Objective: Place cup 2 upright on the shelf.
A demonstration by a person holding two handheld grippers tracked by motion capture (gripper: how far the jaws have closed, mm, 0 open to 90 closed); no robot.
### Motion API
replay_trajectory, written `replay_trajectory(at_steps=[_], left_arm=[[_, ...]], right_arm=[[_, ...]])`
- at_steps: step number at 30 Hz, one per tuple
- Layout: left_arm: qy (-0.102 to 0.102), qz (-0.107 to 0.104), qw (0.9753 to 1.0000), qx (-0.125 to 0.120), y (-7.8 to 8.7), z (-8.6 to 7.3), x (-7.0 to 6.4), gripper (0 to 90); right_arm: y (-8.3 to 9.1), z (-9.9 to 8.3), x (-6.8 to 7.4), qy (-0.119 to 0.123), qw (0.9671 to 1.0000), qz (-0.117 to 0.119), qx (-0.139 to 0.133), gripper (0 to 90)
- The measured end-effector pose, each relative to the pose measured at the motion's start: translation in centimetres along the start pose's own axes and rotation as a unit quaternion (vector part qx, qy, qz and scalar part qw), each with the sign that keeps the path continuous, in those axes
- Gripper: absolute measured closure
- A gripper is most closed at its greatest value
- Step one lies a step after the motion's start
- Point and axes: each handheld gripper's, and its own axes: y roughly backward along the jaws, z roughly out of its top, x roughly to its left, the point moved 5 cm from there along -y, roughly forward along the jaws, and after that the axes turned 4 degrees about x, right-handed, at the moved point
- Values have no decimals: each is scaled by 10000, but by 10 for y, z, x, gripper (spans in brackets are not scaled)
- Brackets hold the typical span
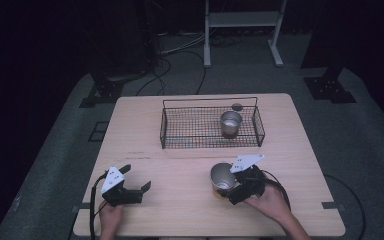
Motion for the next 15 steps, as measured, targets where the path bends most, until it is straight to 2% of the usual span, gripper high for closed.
replay_trajectory(at_steps=[5, 15], left_arm=[[-16, 3, 10000, 2, 0, 0, 0, 0], [-1, -2, 10000, -1, 0, 0, 0, 0]], right_arm=[[-1, 1, 0, -16, 10000, 31, 39, 100], [-1, 3, 1, 15, 10000, 51, 74, 123]])
